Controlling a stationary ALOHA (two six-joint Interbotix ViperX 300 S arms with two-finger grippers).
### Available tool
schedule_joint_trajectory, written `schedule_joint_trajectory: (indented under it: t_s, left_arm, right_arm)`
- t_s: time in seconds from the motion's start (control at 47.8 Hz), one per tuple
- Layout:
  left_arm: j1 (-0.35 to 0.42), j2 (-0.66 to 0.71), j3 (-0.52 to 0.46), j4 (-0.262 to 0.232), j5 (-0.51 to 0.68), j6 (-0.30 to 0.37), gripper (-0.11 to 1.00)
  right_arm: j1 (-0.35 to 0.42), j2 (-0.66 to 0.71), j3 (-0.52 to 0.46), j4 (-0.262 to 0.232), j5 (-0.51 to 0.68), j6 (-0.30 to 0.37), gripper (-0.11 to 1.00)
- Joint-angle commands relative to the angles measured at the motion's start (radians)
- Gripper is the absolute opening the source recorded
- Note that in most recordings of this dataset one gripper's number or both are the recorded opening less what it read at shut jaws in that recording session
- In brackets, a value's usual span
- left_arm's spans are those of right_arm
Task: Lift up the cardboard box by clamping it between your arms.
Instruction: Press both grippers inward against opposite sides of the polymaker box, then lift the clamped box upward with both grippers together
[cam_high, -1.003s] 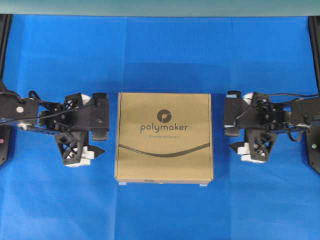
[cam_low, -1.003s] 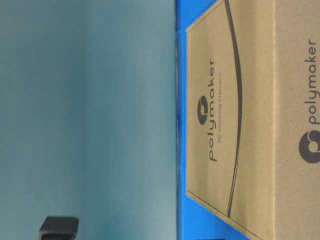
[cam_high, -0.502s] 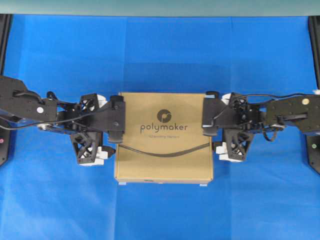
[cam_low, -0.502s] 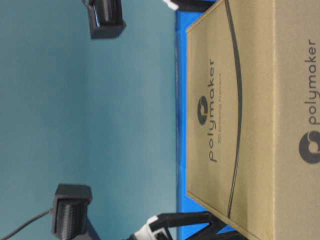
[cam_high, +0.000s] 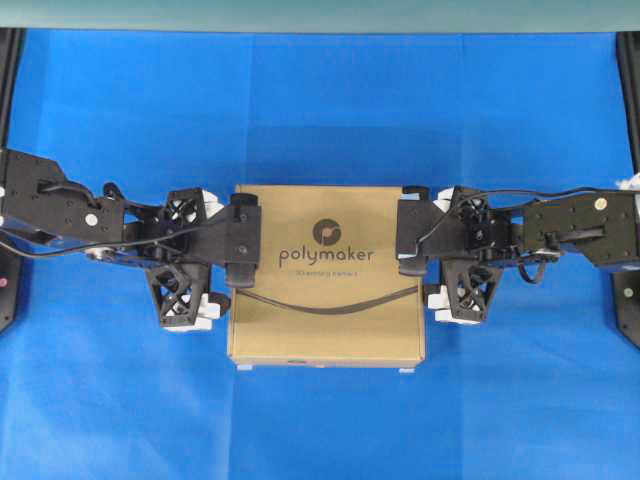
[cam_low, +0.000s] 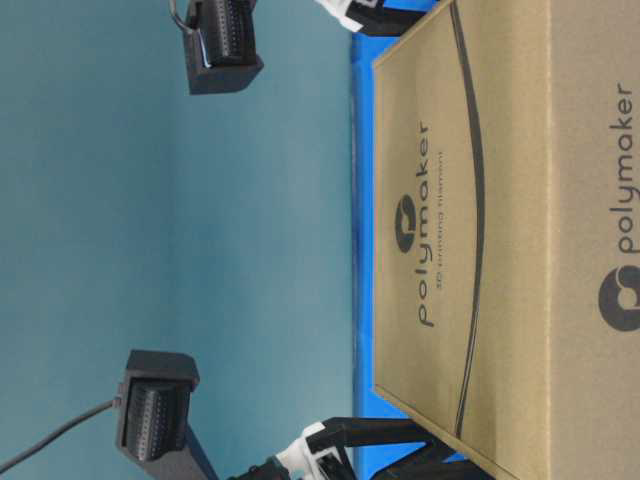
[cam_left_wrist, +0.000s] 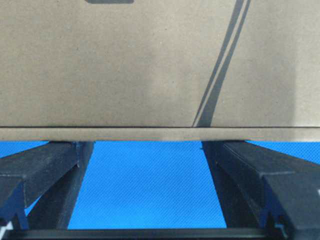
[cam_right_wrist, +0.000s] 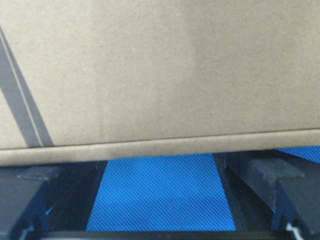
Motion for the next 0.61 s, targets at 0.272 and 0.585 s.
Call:
schedule_joint_trajectory:
  t_s: [0.272,0.585]
  left_arm:
    - [0.018,-0.035,-0.104,0.005,0.04,0.0,0.84]
    - [0.014,-0.129,-0.17,0.002,0.21,-0.002,0.84]
  right_arm:
    - [0.012,-0.063,-0.107,0.003,0.092,0.012,0.99]
    - [0.017,-0.152,-0.206,0.003,0.275,0.009,0.99]
